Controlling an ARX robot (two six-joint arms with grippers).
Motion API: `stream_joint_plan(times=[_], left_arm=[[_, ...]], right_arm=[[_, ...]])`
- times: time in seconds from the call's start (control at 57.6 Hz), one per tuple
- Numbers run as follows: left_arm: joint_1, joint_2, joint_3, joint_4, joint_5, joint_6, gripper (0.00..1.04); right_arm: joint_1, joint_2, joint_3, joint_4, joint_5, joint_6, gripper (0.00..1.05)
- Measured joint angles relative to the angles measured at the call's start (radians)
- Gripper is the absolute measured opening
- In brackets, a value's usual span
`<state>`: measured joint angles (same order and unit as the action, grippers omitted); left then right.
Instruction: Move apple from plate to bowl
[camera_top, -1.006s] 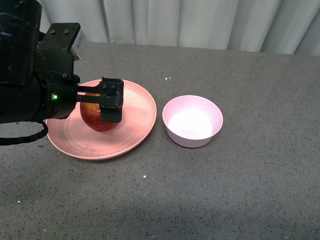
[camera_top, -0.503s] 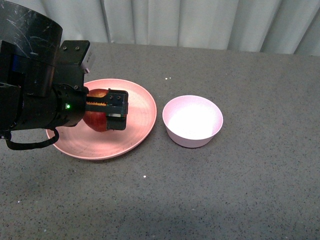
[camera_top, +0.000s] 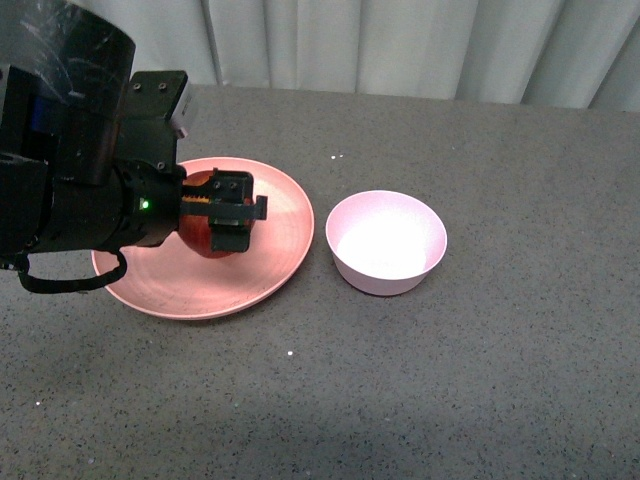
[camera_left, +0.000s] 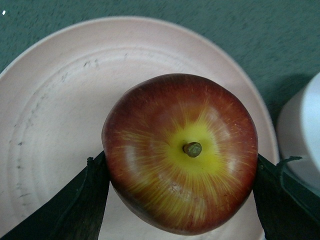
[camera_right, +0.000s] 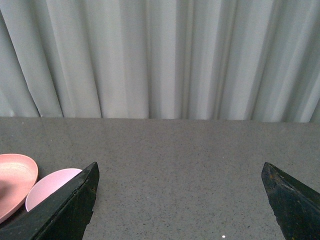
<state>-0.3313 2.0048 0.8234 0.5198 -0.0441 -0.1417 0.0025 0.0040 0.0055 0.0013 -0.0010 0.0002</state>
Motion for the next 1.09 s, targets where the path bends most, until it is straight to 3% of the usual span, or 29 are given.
stream_joint_plan(times=[0.486, 1.093], left_arm=[[-0.243, -0.063, 0.093, -0.063, -0.013, -0.14, 0.73], [-0.313, 0.122, 0.217, -0.062, -0.044, -0.174, 0.73]], right_arm=[[0.0, 0.0, 0.0, 0.0, 0.0, 0.0, 0.95], [0.0, 0.0, 0.0, 0.0, 0.0, 0.0, 0.95]])
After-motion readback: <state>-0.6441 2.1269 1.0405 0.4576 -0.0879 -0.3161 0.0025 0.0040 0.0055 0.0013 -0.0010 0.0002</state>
